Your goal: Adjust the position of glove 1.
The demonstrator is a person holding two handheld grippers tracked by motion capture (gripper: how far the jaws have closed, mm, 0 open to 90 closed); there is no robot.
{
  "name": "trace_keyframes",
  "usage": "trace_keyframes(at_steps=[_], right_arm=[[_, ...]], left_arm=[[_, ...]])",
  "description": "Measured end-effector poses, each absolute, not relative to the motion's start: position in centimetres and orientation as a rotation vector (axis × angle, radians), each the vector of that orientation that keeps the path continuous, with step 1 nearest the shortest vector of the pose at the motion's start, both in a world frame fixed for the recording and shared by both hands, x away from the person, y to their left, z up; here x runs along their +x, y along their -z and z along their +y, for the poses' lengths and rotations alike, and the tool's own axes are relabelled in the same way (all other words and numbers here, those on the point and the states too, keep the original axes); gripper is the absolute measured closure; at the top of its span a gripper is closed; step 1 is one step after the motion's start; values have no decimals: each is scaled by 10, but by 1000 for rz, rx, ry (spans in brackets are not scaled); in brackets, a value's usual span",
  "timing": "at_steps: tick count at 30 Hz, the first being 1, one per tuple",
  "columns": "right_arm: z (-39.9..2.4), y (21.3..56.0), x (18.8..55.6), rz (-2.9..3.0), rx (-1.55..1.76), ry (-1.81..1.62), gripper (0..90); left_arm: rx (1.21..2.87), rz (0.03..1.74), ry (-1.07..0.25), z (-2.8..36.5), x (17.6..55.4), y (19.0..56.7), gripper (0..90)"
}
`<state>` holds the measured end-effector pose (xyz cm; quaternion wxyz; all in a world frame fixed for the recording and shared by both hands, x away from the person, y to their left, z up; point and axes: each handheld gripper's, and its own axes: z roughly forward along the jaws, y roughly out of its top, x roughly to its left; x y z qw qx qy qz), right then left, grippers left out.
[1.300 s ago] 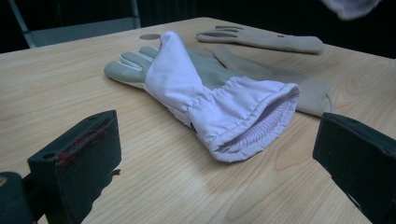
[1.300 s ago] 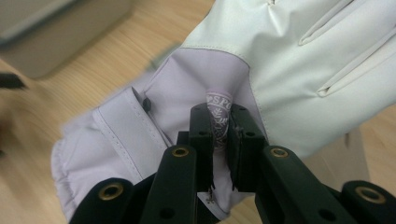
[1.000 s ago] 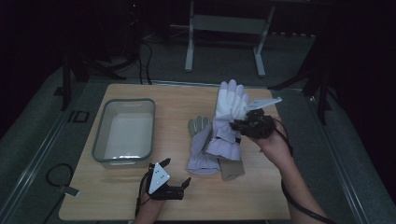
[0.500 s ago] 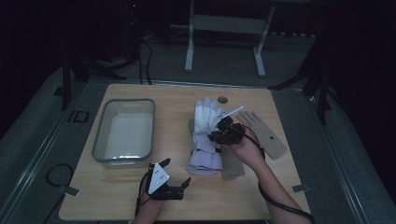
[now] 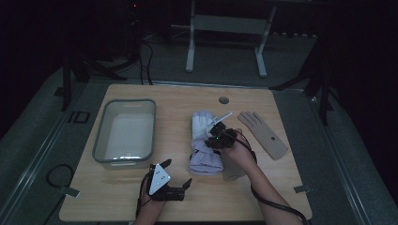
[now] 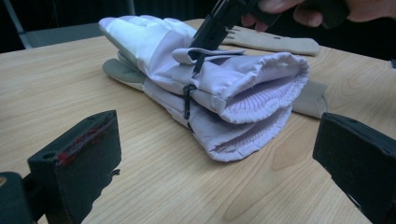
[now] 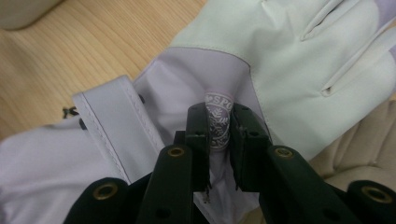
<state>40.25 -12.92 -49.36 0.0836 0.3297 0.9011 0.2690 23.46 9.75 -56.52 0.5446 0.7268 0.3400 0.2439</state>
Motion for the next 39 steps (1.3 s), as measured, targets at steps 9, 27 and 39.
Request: trace_keyframes(at_steps=[9,27,39], right_arm=[[-123,502,397,2741,946,-826,786],[-171,468,382,2565,946,-1119,207],[-194,470,371,2508,893,-1166,162]], left_arm=[[1708,834,-570,98,235,565,11],[1687,841,-578,96,232,549,12],[1846,918,-371,74,249,520,12]])
